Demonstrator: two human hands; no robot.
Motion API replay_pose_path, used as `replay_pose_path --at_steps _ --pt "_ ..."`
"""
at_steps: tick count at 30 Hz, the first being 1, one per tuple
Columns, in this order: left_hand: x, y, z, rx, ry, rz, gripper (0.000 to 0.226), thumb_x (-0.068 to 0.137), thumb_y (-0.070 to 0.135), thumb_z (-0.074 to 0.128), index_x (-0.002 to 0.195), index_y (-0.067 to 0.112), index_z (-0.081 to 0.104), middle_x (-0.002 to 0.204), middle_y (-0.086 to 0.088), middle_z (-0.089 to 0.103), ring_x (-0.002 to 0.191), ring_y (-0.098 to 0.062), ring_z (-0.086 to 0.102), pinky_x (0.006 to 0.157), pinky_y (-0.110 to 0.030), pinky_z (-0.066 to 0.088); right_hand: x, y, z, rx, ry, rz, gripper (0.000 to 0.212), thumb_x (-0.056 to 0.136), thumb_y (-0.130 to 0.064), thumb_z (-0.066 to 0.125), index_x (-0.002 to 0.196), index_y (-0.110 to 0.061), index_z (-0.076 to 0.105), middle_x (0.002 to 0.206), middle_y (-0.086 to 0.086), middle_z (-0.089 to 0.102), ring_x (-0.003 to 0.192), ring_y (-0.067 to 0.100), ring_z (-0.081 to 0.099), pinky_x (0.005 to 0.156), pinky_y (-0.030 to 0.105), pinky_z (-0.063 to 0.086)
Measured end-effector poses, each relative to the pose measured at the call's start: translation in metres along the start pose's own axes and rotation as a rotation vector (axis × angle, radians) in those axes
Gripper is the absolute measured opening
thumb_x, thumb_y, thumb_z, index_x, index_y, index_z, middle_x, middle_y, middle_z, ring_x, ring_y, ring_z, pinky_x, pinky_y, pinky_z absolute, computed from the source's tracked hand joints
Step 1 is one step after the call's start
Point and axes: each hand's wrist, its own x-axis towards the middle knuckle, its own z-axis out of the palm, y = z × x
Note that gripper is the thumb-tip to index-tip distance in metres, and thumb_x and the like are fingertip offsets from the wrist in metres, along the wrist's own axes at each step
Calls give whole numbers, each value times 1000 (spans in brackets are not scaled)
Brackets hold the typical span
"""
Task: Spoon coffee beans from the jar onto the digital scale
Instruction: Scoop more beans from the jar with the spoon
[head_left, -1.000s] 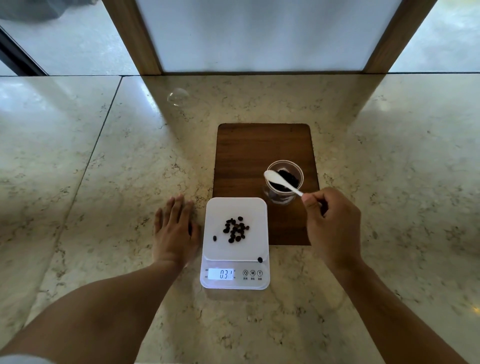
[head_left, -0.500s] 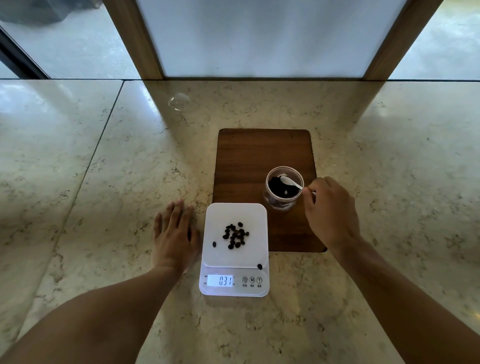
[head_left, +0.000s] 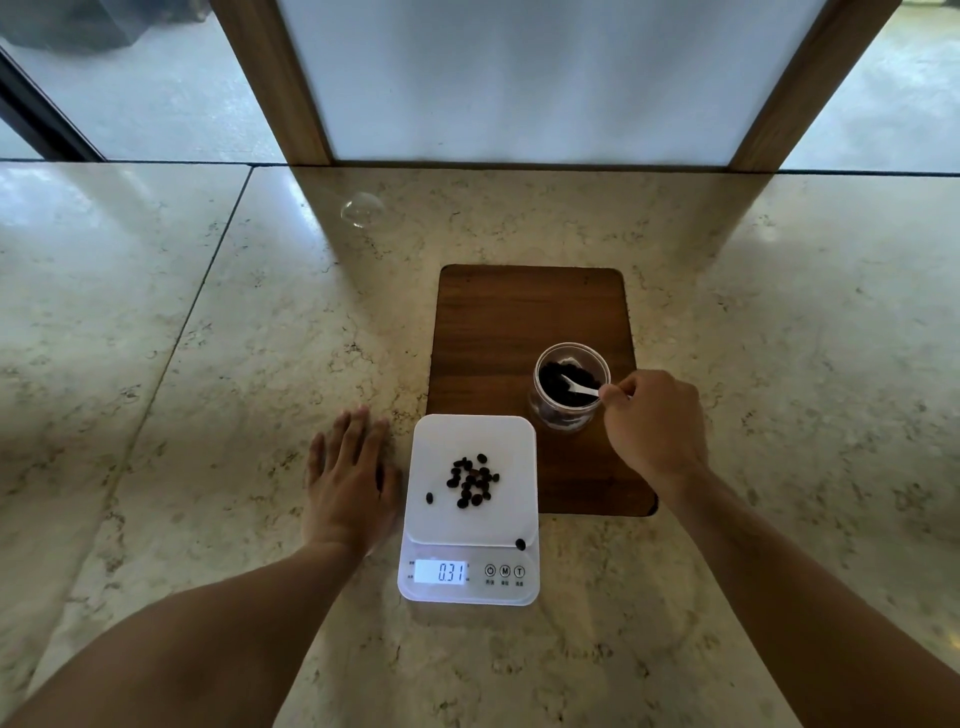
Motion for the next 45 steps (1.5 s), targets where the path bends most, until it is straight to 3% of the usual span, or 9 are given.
replay_pose_path --at_steps 5,12,17,26,33,45 --pt "0 -1 1 -9 17 3 63 93 44 22 151 24 34 163 -3 22 152 -17 5 123 -46 2 -1 0 -1 77 -14 39 33 91 -28 64 59 -18 62 50 -6 57 46 7 53 41 18 30" --pt "1 -6 8 6 31 9 59 95 44 26 151 25 34 163 -3 25 152 -17 7 123 -46 4 1 1 -4 129 -69 111 38 89 -30 66 62 -3 69 55 13 66 41 20 52 37 19 33" --pt "1 -7 10 15 32 15 59 95 43 28 151 25 34 163 -3 26 152 -17 7 123 -45 3 4 6 -7 199 -106 152 35 89 -29 66 74 1 74 66 17 70 63 32 67 44 20 38" --pt "0 -3 5 5 25 13 62 94 43 25 151 23 33 163 -3 23 152 -17 5 123 -46 3 -1 10 -13 276 -157 204 31 90 -31 64 69 -11 76 54 5 60 48 19 52 49 28 39" --pt "0 -3 3 -3 17 12 62 94 44 24 152 24 32 164 -3 22 152 -18 4 123 -47 4 -3 10 -14 284 -158 222 31 91 -29 63 74 -6 75 59 7 62 50 18 51 50 30 40" --pt "0 -2 3 8 18 9 62 93 44 23 151 24 34 163 -4 24 152 -19 6 123 -47 4 -2 19 -11 281 -149 246 26 91 -31 61 73 -18 74 55 1 58 45 14 49 44 25 35"
